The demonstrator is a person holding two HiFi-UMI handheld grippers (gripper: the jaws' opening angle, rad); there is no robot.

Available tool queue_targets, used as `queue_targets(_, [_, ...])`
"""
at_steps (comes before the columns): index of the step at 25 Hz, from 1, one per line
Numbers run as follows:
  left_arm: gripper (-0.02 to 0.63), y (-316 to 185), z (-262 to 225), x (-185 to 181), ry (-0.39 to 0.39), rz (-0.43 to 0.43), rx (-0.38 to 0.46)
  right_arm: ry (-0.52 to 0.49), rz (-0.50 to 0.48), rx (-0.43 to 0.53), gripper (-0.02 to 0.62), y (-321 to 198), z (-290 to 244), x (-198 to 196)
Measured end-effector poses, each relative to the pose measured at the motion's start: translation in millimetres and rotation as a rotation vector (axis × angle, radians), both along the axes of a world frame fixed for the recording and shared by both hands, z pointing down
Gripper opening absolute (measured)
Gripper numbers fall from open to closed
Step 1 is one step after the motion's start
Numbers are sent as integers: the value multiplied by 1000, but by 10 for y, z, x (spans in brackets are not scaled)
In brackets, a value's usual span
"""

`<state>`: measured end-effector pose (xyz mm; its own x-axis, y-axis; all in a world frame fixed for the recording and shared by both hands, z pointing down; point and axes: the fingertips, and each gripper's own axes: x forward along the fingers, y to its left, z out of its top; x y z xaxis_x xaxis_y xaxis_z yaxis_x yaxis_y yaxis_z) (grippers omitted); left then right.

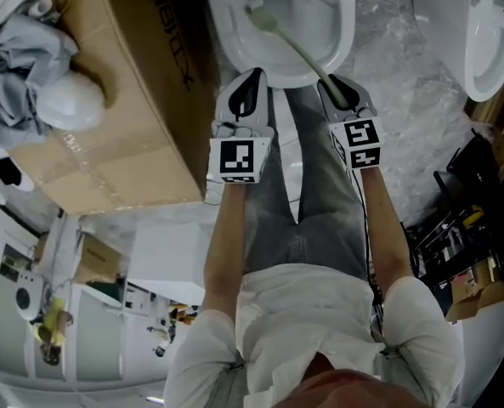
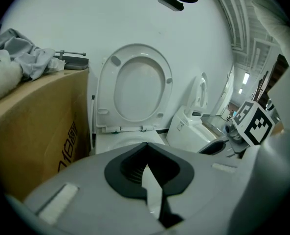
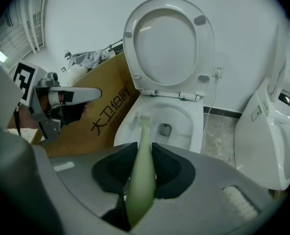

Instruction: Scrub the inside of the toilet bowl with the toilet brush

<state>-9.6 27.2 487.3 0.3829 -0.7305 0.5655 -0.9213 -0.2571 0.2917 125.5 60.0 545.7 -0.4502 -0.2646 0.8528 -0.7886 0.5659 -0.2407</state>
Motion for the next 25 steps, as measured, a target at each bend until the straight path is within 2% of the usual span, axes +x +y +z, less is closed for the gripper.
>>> queue_targets(9, [17,105,137,-14,-1,3,-23,34,-27,-64,95,135,352,-38])
queue_targets(20, [17,125,151,3,6,14,-27,66,-67,-127,94,291,505,-86])
queue_targets(25, [17,132,158,63,8,26,-30,96,-116,-141,94,357,503,-30])
